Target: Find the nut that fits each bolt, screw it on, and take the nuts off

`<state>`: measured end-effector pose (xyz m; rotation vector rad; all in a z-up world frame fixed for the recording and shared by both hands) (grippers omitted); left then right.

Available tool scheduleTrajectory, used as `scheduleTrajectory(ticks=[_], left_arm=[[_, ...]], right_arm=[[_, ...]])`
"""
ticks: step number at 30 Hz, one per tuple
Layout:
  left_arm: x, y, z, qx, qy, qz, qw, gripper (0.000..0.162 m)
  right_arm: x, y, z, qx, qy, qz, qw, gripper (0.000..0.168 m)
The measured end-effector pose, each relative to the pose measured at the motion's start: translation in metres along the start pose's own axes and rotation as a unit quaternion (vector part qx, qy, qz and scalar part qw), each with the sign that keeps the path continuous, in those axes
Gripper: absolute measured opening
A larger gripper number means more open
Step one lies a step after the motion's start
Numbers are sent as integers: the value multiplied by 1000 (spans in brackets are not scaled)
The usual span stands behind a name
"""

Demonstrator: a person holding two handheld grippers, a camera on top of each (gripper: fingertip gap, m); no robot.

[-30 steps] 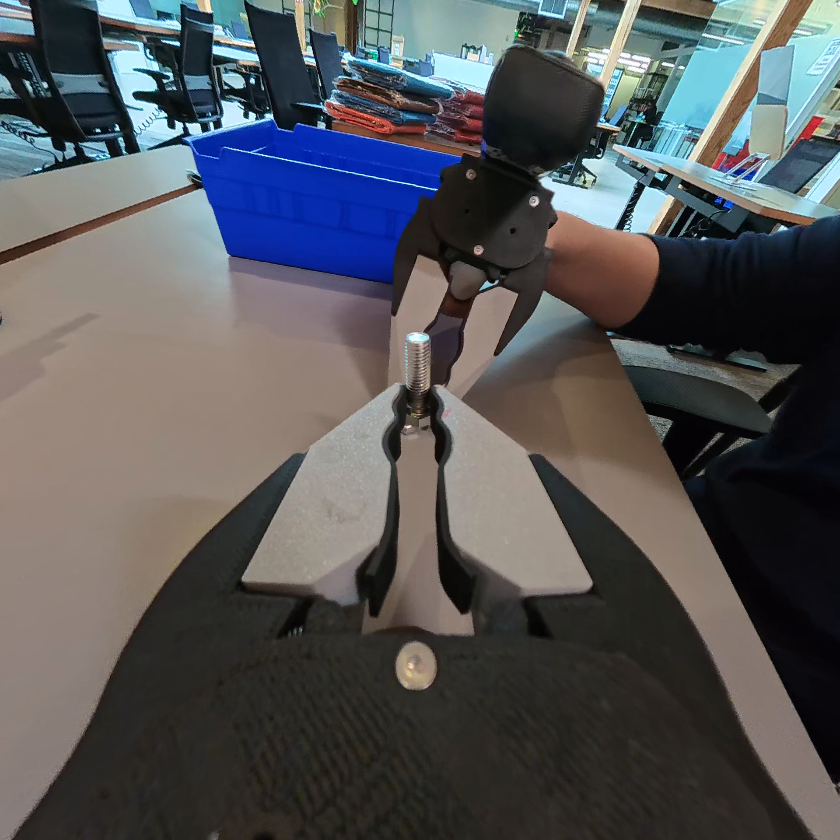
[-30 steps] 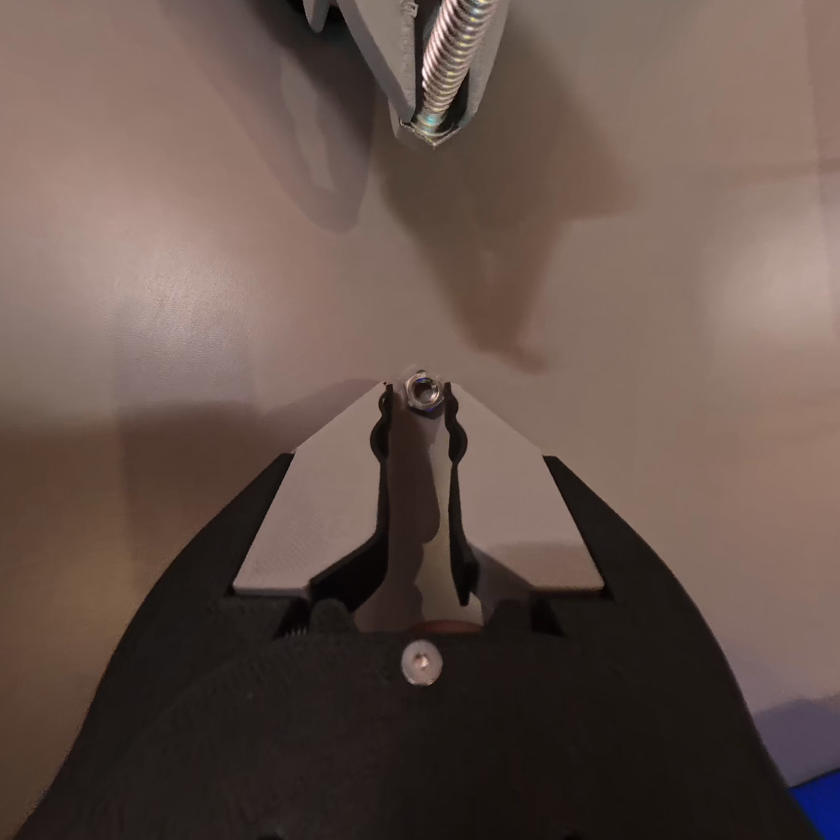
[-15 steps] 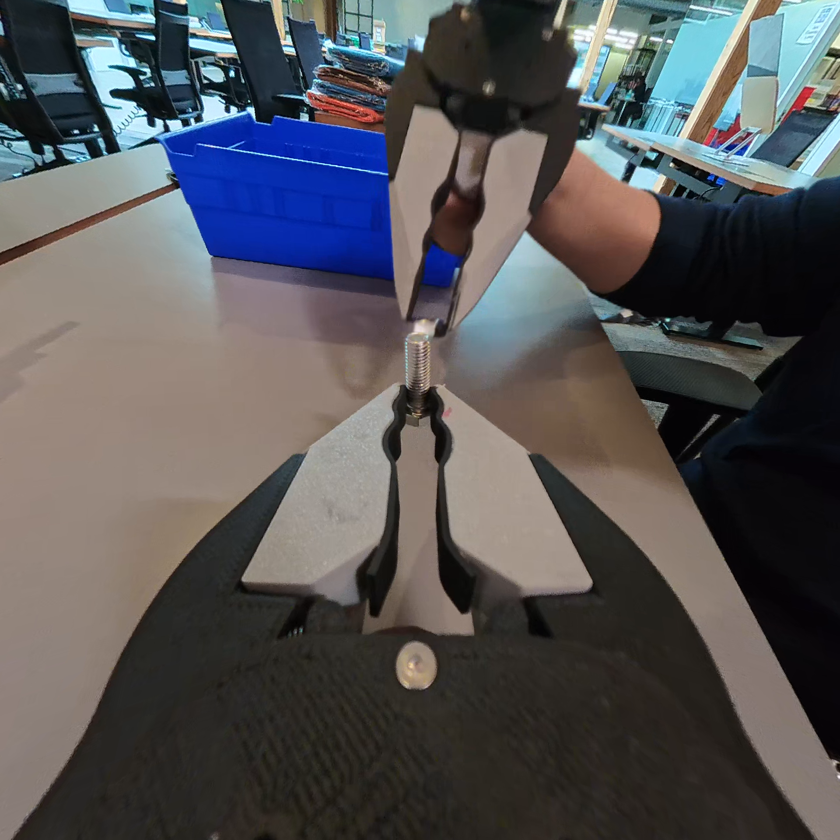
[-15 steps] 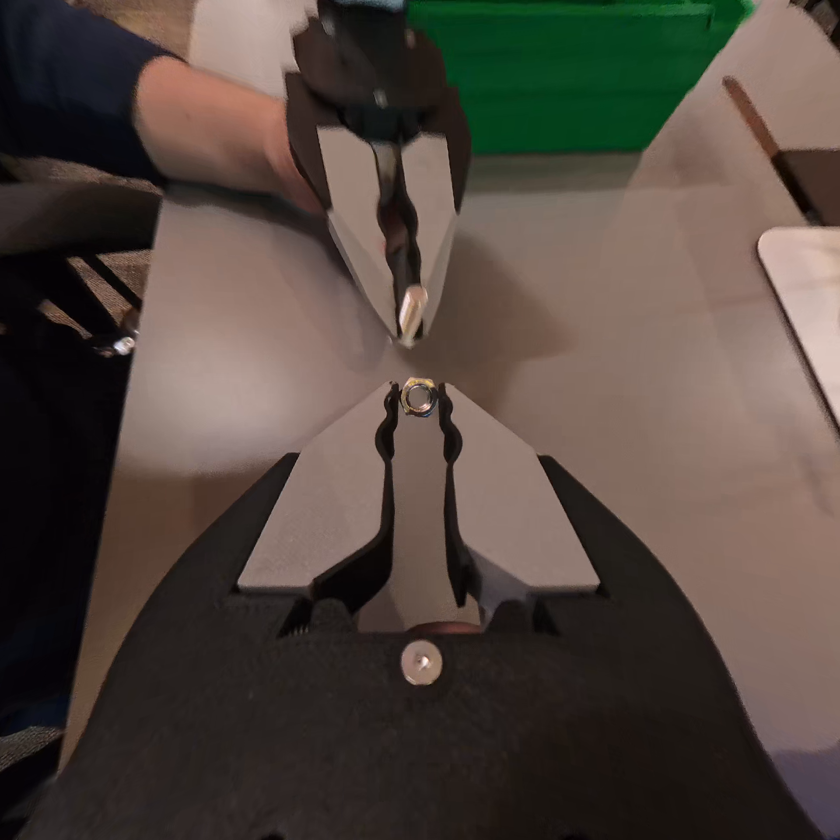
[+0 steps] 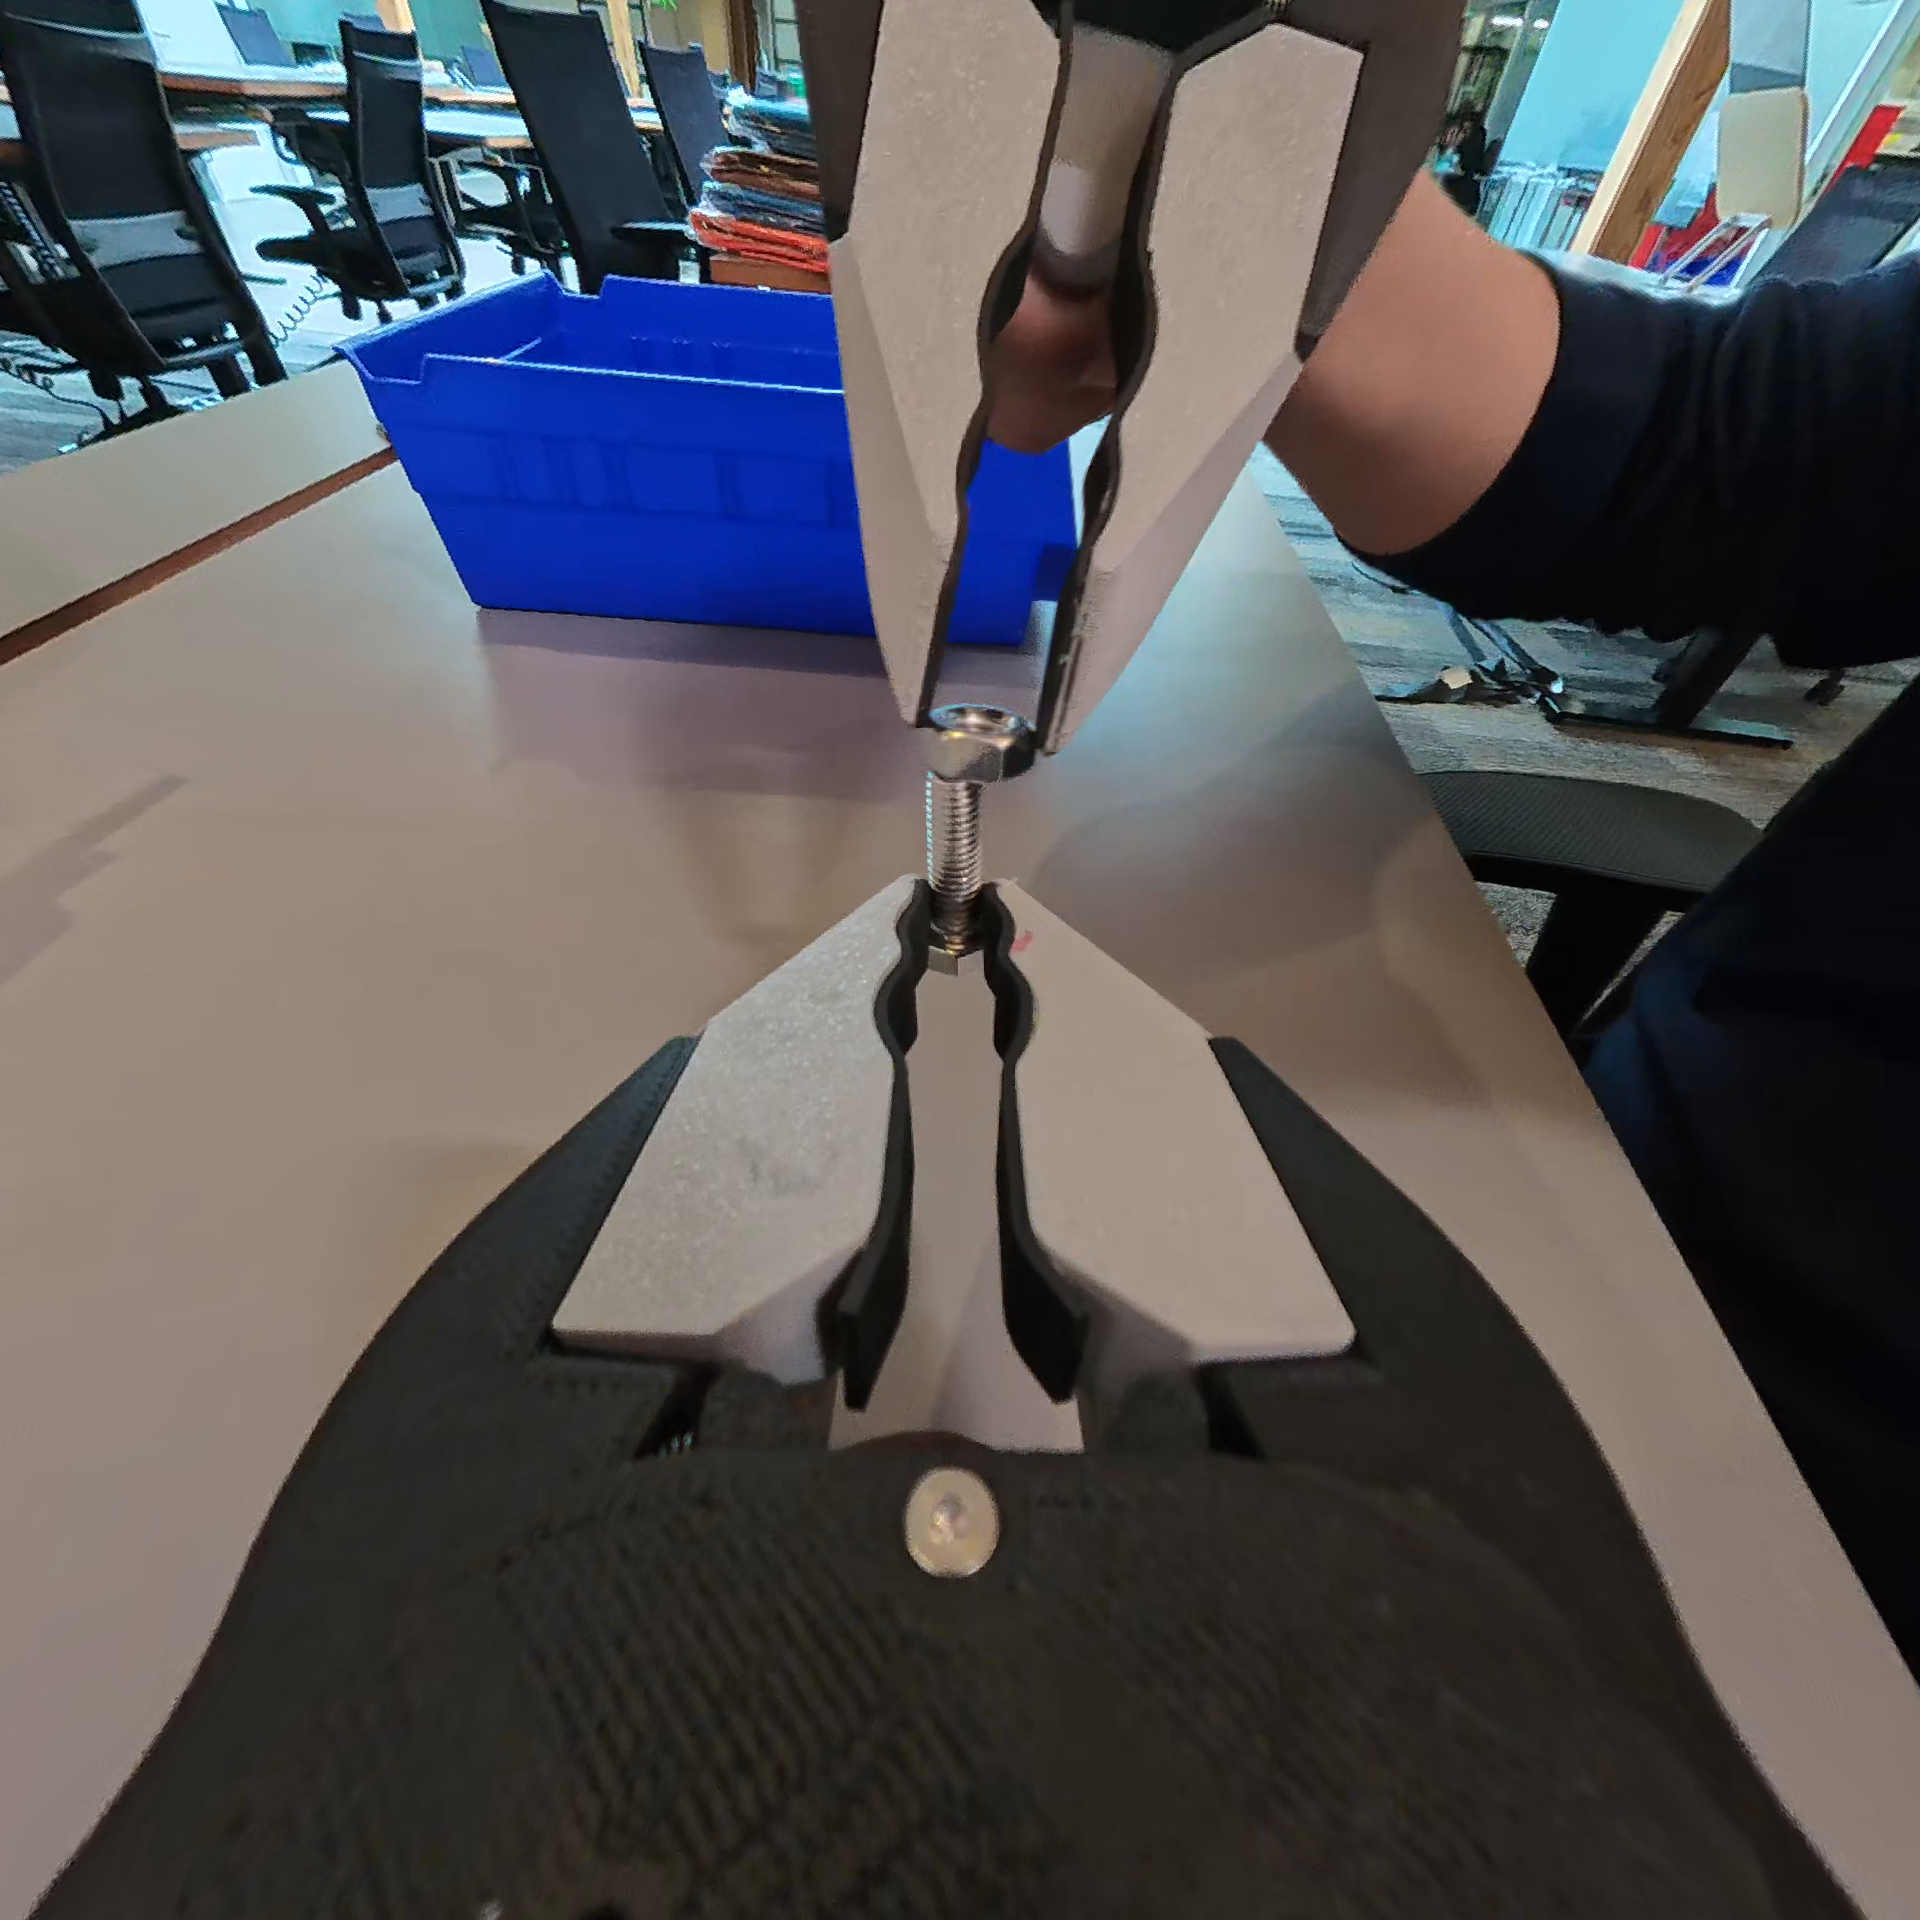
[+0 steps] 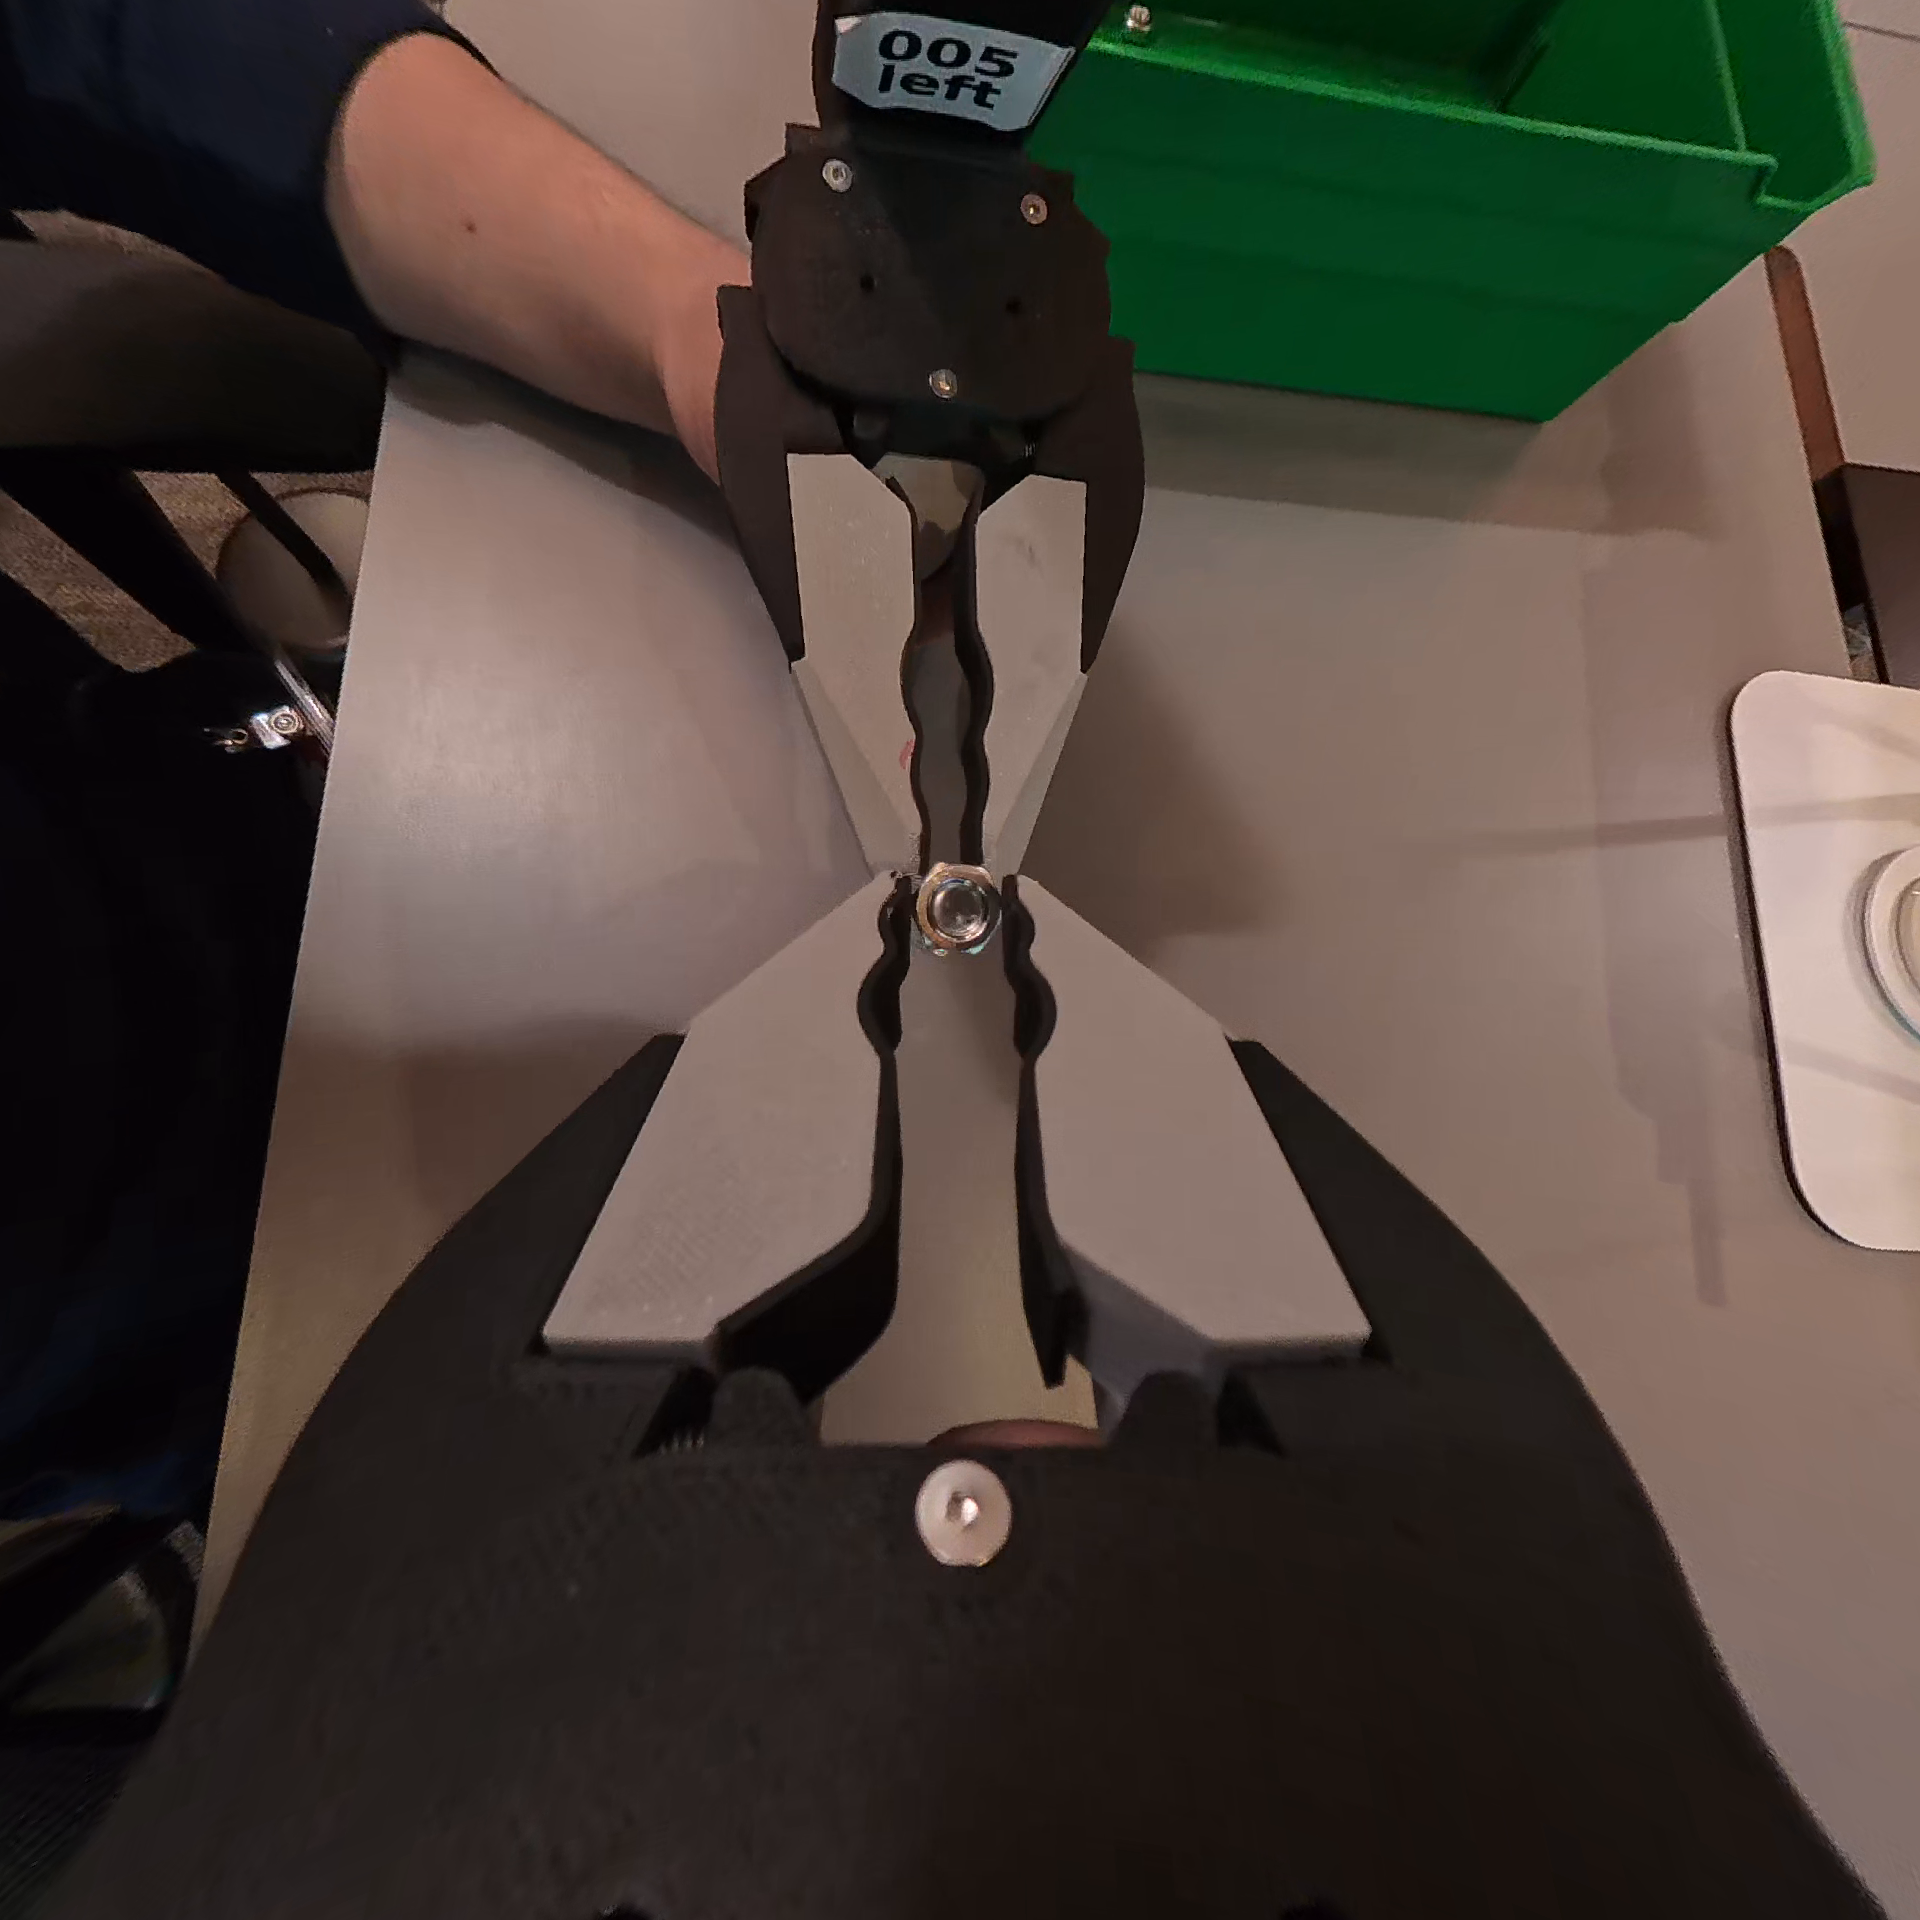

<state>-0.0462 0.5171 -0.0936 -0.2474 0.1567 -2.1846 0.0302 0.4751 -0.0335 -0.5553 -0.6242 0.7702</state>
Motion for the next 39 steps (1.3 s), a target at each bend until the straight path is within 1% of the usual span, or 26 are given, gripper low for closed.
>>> scheduleTrajectory(ticks=[6, 13, 18, 21, 22, 23, 26, 29, 33, 35, 39], left_arm=[[1, 1, -1, -14, 9, 9, 1000, 7], [-1, 2, -2, -15, 1, 14, 1000, 7], [-2, -2, 2, 9, -8, 9, 1000, 7], [-1, -3, 4, 13, -5, 10, 1000, 7], [-1, -3, 4, 14, -4, 12, 1000, 7], [-2, -4, 4, 14, -4, 13, 1000, 7], [-1, -5, 6, 27, -10, 7, 1000, 7], [-7, -4, 1, 11, -22, 24, 999, 7], [-11, -3, -4, -8, -35, 34, 999, 7], [-11, -3, -5, -16, -28, 42, 999, 7], [-16, -7, -6, -14, -43, 50, 998, 7]], right_arm=[[1, 5, 1, -19, -7, 3, 1000, 14], [3, 10, 0, -17, 10, 6, 1000, 14], [5, 5, 1, 15, 16, -12, 1000, 13], [7, 2, -1, 41, 41, -11, 998, 13], [8, 1, -2, 53, 49, -13, 997, 10], [8, -2, -2, 74, 57, -14, 996, 0], [8, -5, -3, 122, 95, -1, 988, 0], [11, 4, -13, 119, 113, -21, 986, 0], [5, 16, -26, 124, 137, 2, 983, 0], [5, 17, -29, 127, 144, 12, 981, 0], [15, 12, -35, 134, 157, -13, 978, 0]])
Point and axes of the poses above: each gripper's, where its closed fingertips meet, y out along the fingers, z out of its top, x = y × z across the jaws, the point moved 6 cm from there along -y, back along the fingers, and after that the axes turned 14 degrees about -z, right-handed, at the moved point
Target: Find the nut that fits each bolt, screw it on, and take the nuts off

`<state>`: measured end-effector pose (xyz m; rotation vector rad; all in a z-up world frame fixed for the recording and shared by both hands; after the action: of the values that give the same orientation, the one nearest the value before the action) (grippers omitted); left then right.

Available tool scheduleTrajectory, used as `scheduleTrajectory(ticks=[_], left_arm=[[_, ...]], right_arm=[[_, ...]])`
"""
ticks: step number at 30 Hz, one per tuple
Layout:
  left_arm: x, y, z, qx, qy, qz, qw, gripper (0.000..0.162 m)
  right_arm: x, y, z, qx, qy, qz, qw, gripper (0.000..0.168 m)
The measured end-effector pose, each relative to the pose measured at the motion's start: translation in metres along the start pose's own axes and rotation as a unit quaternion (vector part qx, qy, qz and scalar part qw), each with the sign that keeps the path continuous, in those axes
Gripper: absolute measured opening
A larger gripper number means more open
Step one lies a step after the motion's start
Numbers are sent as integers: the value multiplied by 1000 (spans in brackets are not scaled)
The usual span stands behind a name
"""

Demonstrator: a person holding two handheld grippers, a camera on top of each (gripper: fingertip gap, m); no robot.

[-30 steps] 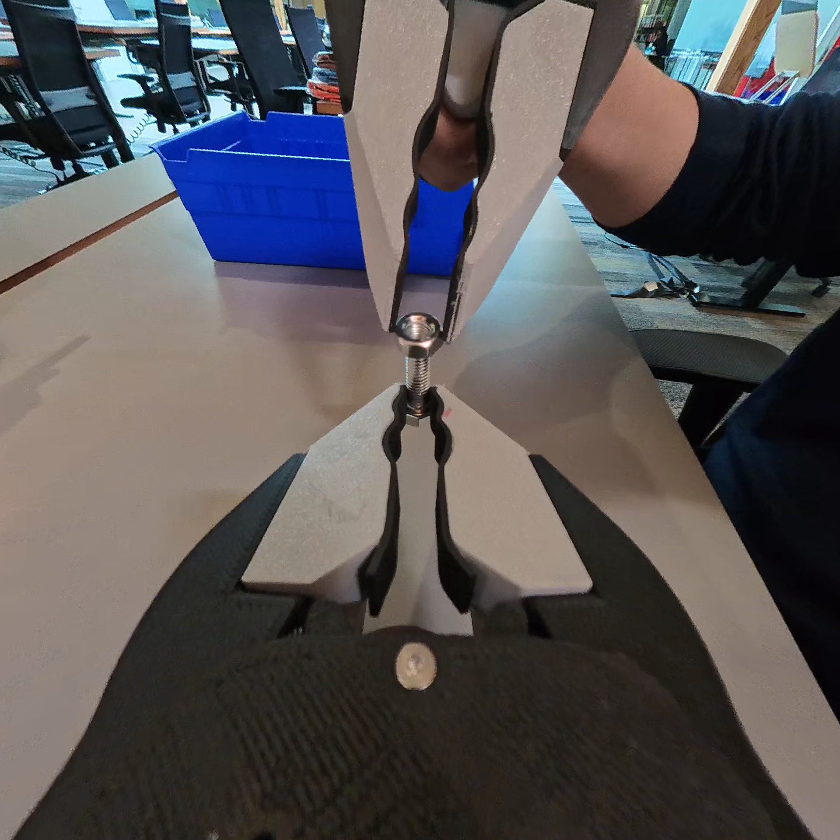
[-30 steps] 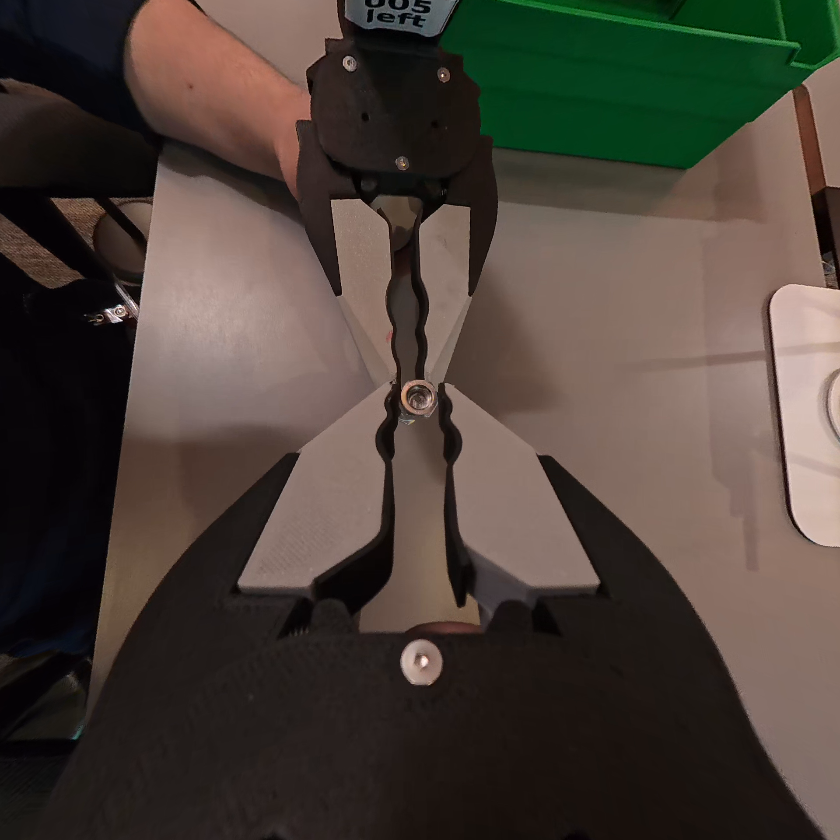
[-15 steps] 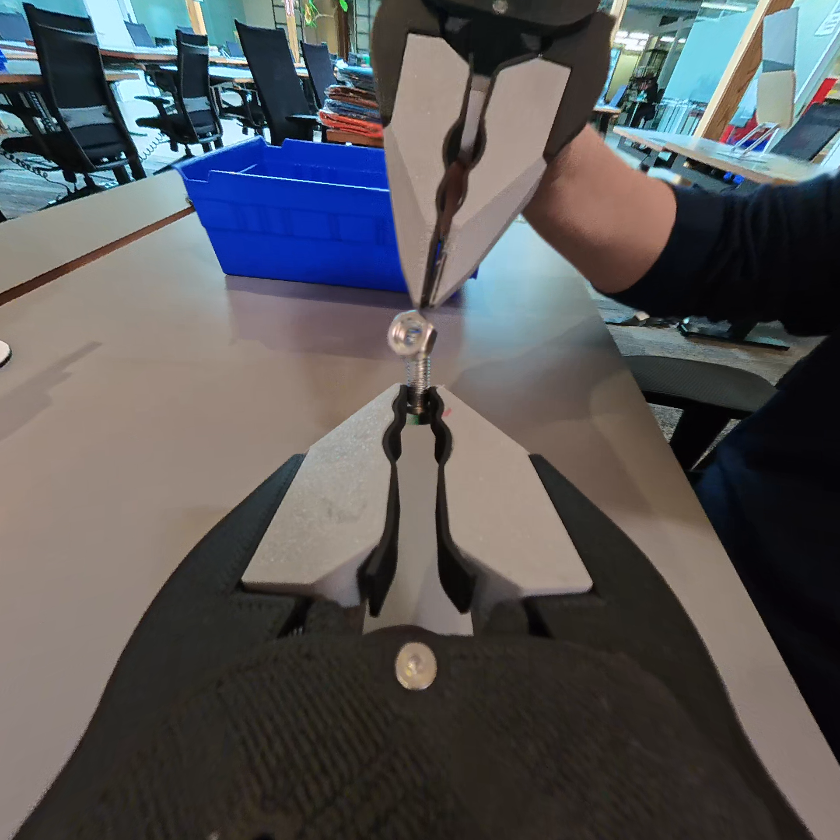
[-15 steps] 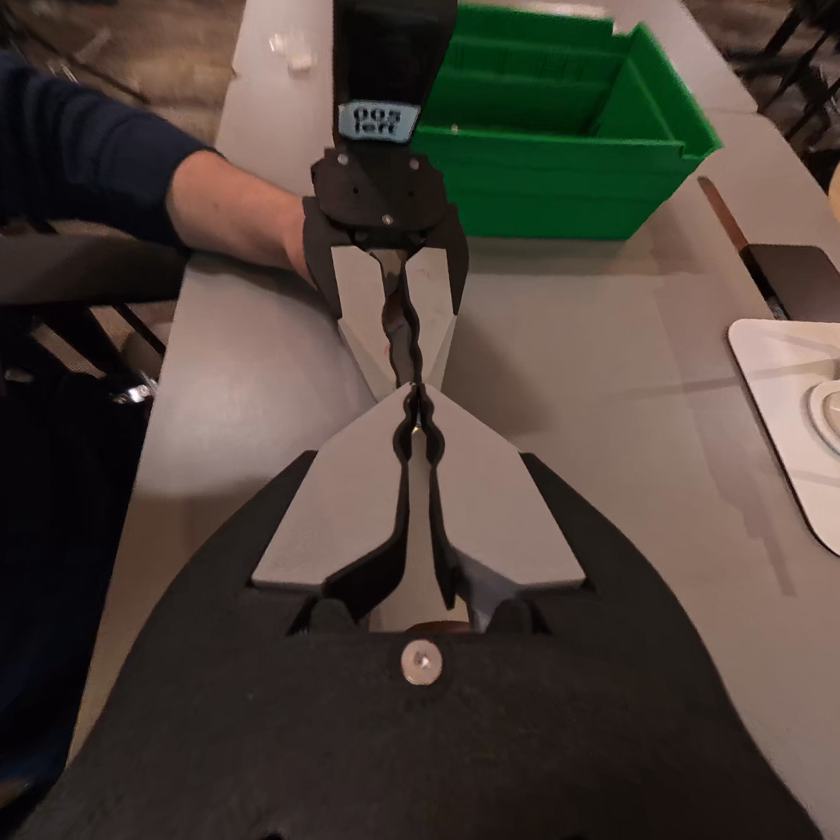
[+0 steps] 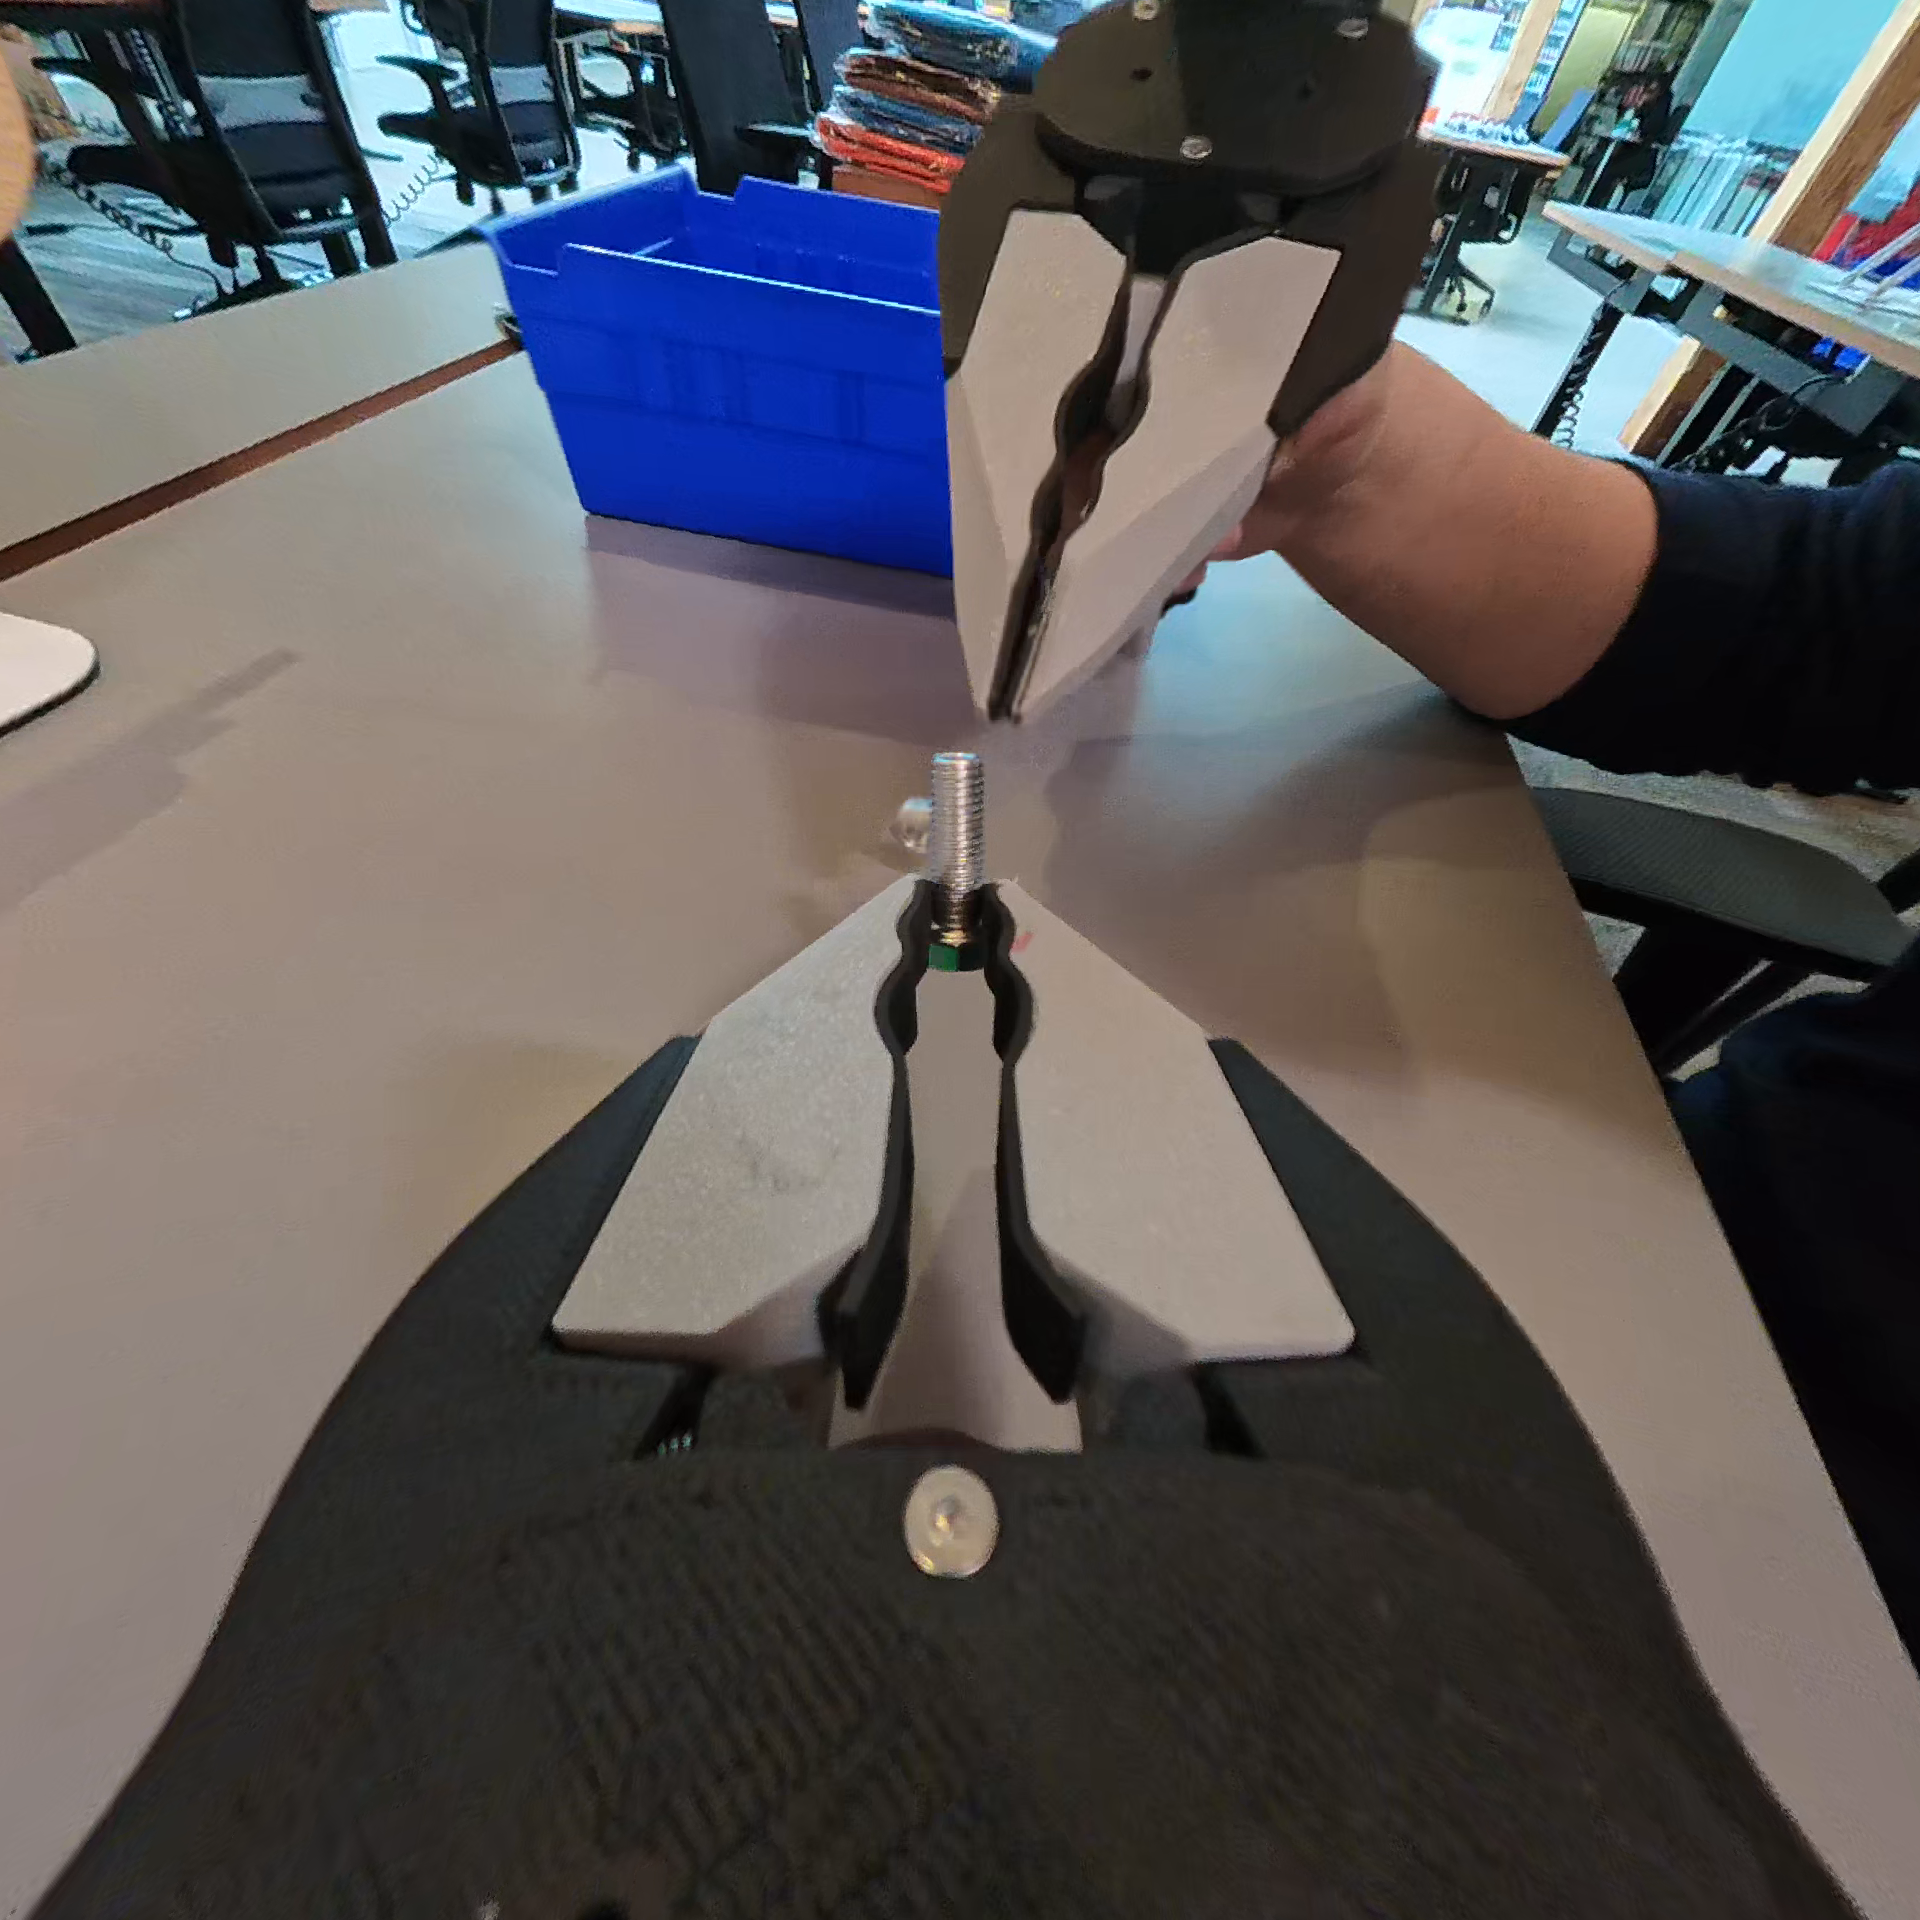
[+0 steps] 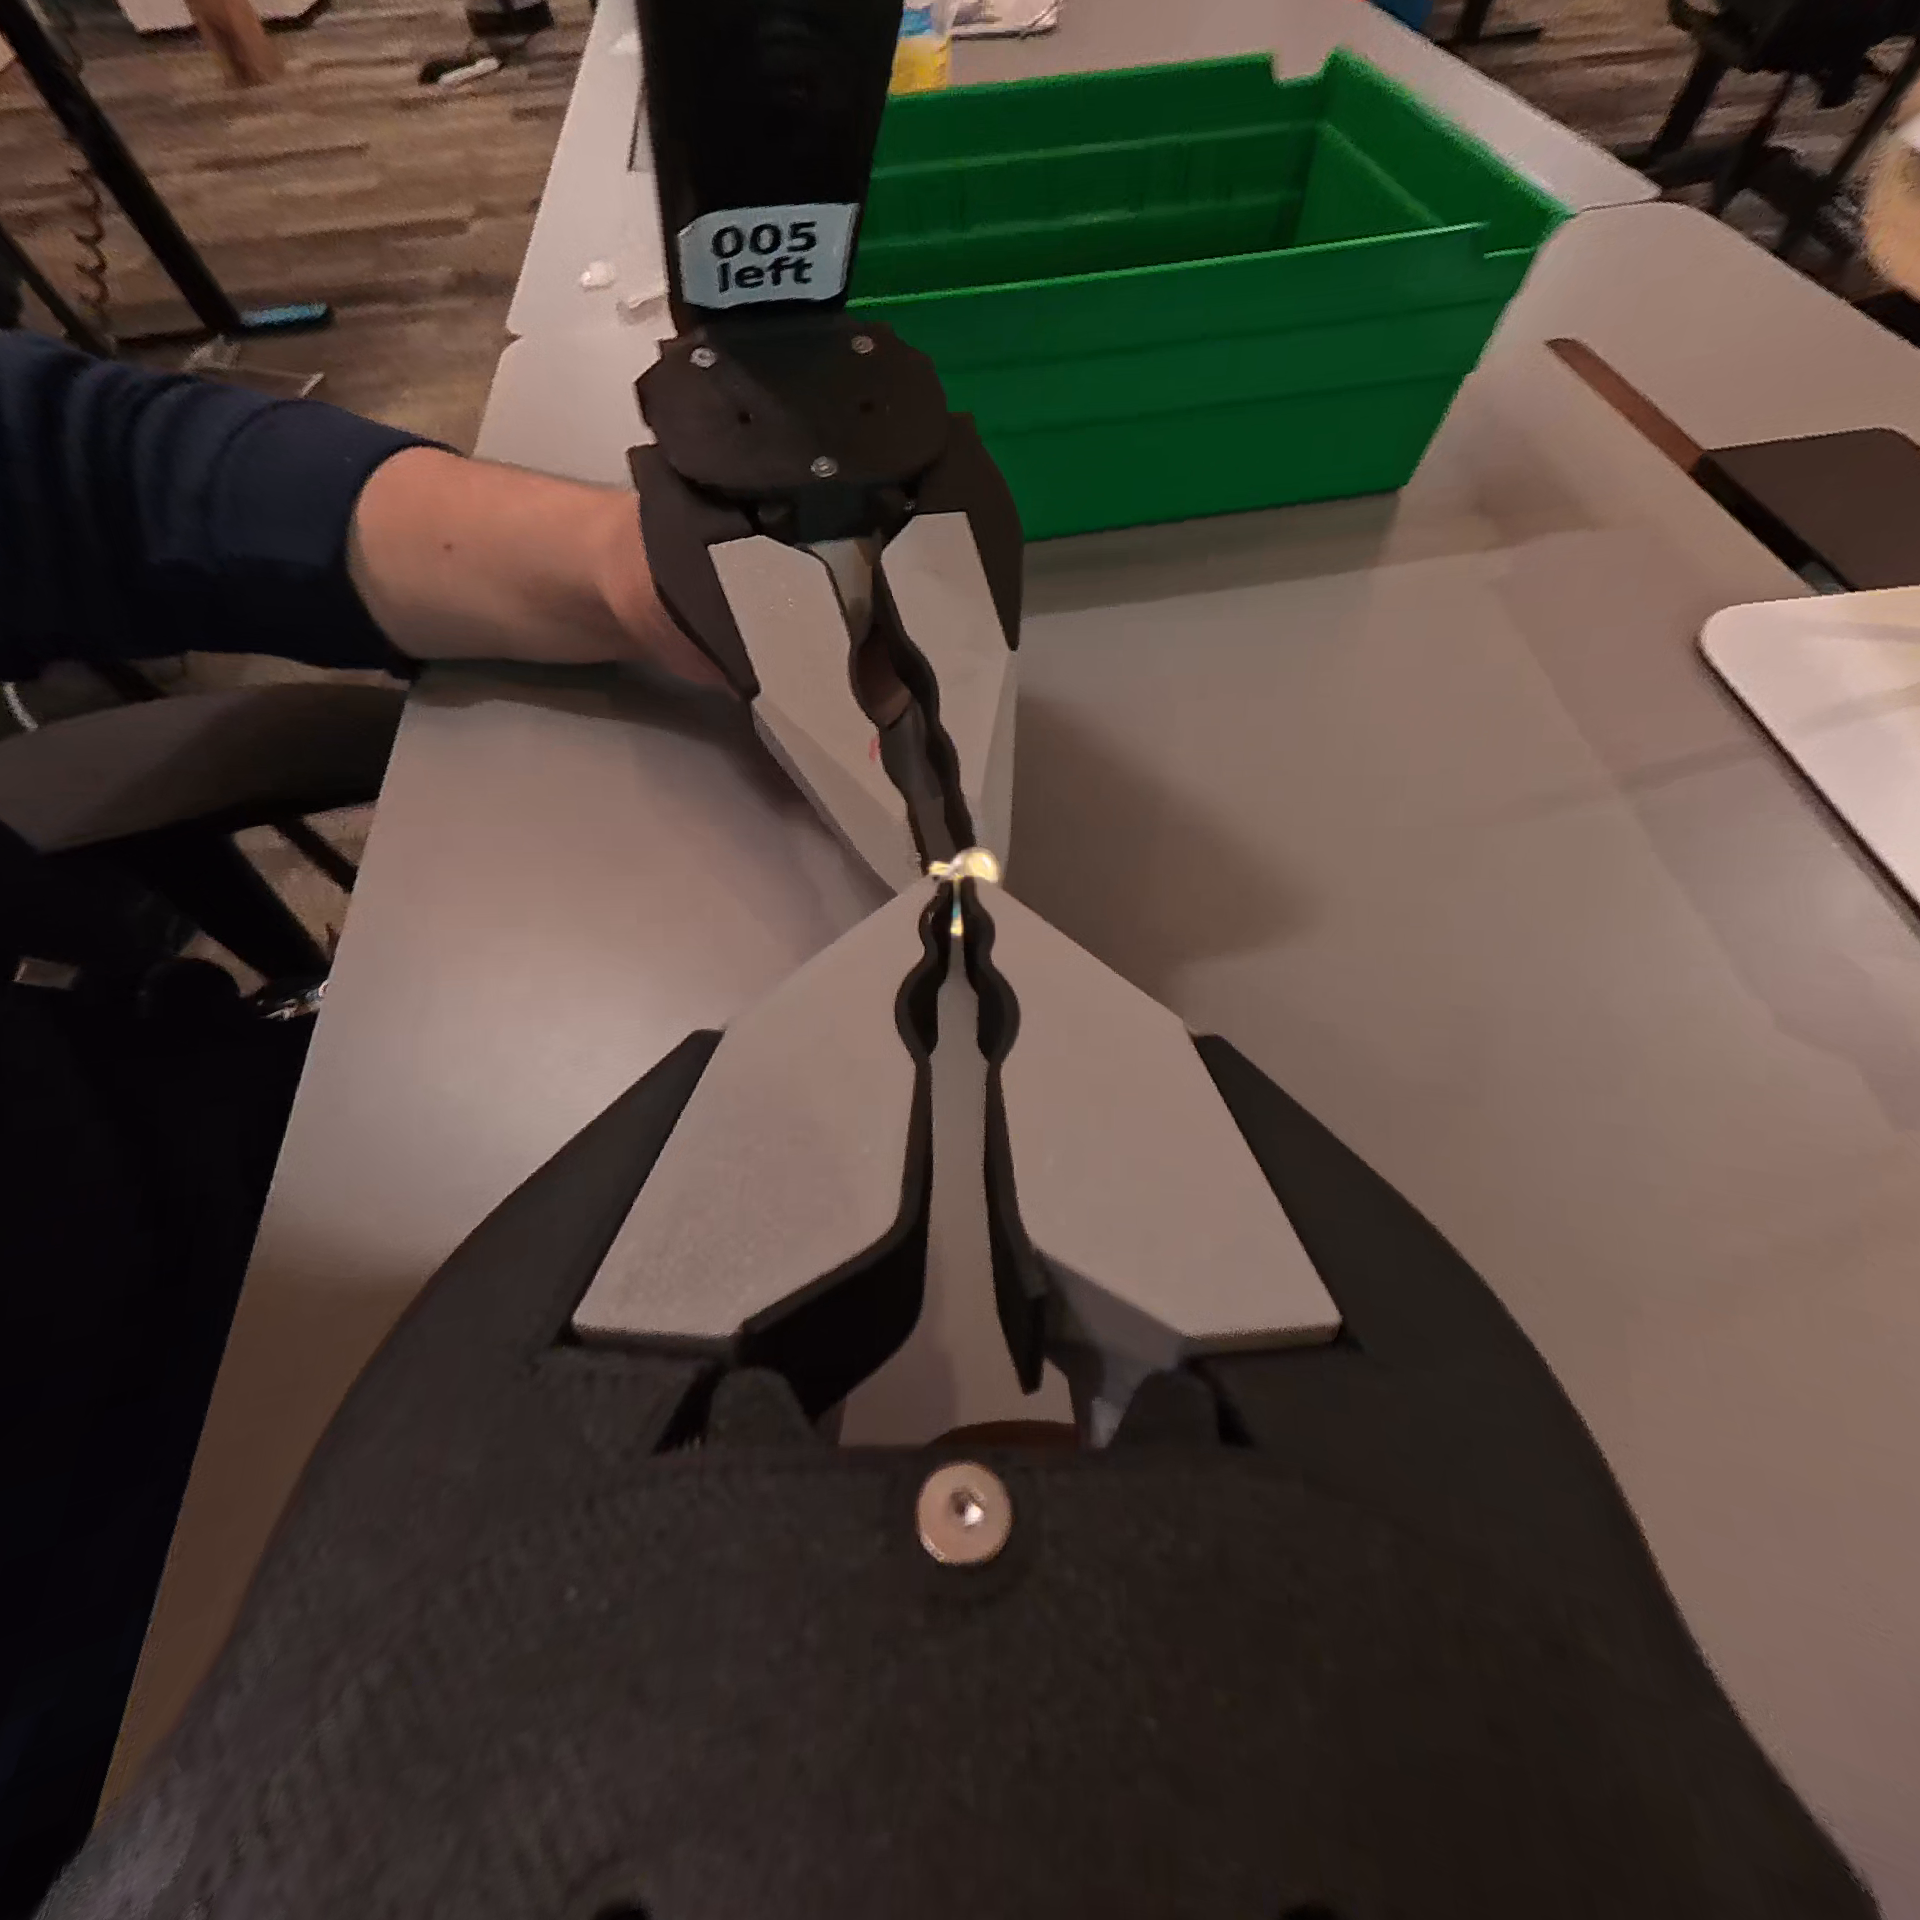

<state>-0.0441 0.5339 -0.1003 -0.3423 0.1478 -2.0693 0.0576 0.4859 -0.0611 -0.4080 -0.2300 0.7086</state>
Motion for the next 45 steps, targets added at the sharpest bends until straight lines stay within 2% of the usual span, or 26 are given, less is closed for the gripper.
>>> scheduleTrajectory(ticks=[3, 5, 8, 10, 12, 14, 17, 20, 21, 25, 30, 38, 43, 45], left_arm=[[-3, -4, 1, 15, -15, 2, 1000, 7], [-5, -5, 2, 21, -22, 4, 1000, 7], [-6, -6, 2, 25, -24, 6, 999, 7], [-6, -6, 2, 24, -24, 7, 999, 7], [-6, -6, 2, 24, -23, 7, 999, 7], [-6, -6, 2, 24, -24, 7, 999, 7], [-5, -5, 2, 24, -25, 5, 999, 7], [-4, -5, 2, 23, -22, 5, 999, 7], [-4, -5, 2, 23, -21, 5, 999, 7], [-3, -5, 2, 26, -21, 5, 999, 7], [-3, -5, 2, 24, -23, 2, 999, 7], [-3, -5, 3, 28, -21, 1, 999, 7], [4, -14, 17, 126, -50, -76, 988, 7], [4, -18, 20, 151, -59, -89, 983, 7]], right_arm=[[18, -4, -8, -15, 27, -51, 998, 3], [23, -4, -22, -58, 39, -69, 995, 9], [25, -10, -45, -129, 27, -121, 984, 8], [27, -20, -57, -178, 19, -171, 969, 7], [37, -37, -69, -228, 22, -255, 940, 1], [42, -52, -78, -260, 43, -297, 918, 0], [51, -52, -89, -268, 70, -314, 908, 1], [76, -46, -90, -247, 81, -373, 891, 8], [79, -41, -90, -244, 92, -366, 893, 0], [88, -20, -101, -256, 114, -342, 897, 0], [92, -20, -97, -314, 132, -311, 887, 0], [91, -20, -96, -327, 150, -291, 886, 0], [73, -15, -92, -291, 141, -284, 903, 0], [67, -16, -68, -207, 116, -295, 925, 0]])
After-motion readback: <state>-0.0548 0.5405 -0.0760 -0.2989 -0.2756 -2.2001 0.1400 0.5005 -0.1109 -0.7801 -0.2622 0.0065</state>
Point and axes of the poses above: each gripper's, where its closed fingertips meet, y out along the fingers, z out of its top, x = y × z across the jaws, the point moved 6 cm from there along -y, back along the fingers, and after that the axes turned 14 degrees about -z, right-handed, at the moved point
